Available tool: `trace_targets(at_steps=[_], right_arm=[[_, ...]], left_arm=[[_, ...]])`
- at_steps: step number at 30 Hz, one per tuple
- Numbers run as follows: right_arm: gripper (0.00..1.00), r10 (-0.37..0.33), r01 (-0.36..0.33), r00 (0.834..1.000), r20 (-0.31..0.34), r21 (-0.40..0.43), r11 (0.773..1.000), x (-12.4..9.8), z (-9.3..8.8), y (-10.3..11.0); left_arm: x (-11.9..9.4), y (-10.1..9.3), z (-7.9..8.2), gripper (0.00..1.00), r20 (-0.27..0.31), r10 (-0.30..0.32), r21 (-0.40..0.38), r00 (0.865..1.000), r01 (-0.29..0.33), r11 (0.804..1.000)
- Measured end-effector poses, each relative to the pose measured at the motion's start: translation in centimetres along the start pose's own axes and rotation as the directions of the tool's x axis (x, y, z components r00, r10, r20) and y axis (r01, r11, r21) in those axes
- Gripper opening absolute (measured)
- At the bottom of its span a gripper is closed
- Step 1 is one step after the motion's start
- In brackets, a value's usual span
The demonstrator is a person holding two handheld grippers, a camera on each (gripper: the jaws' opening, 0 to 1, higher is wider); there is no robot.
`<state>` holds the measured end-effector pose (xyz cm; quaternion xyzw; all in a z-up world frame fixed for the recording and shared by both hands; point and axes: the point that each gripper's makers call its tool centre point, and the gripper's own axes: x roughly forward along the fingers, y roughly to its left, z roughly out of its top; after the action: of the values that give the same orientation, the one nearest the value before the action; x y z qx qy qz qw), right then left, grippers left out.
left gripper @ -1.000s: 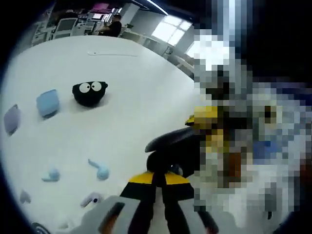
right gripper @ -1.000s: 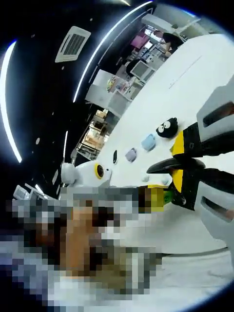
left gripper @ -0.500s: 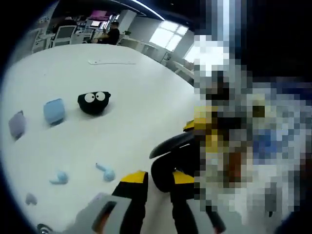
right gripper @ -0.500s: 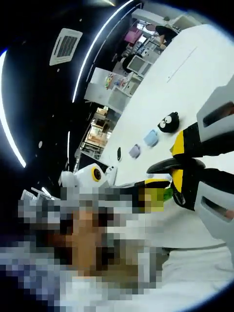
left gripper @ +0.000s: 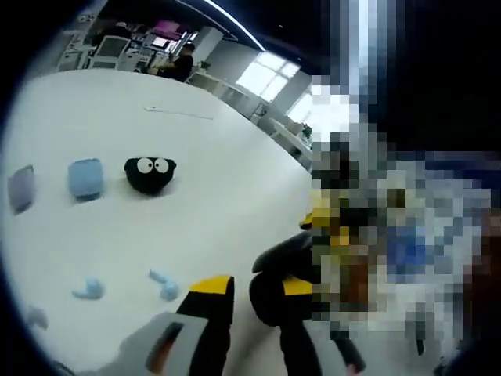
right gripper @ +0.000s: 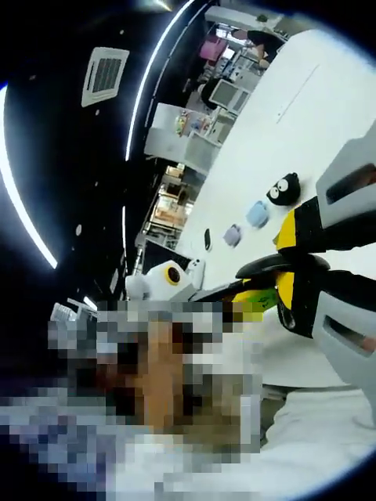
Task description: Pick up the earbuds from the table and place the earbuds into the earbud case
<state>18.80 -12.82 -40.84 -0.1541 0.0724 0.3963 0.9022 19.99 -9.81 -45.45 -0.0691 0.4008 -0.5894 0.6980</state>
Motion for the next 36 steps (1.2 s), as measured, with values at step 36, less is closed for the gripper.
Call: trace_targets(at_steps=[36], right_arm=[[0.06, -0.069, 0.07, 0.996, 0.049, -0.024, 0.997, -0.7, 1.7, -0.9]], left_arm=[[0.9, -2.4, 0.0, 0.34, 0.05, 0.02, 0.005, 0.999, -0.02, 1.0]])
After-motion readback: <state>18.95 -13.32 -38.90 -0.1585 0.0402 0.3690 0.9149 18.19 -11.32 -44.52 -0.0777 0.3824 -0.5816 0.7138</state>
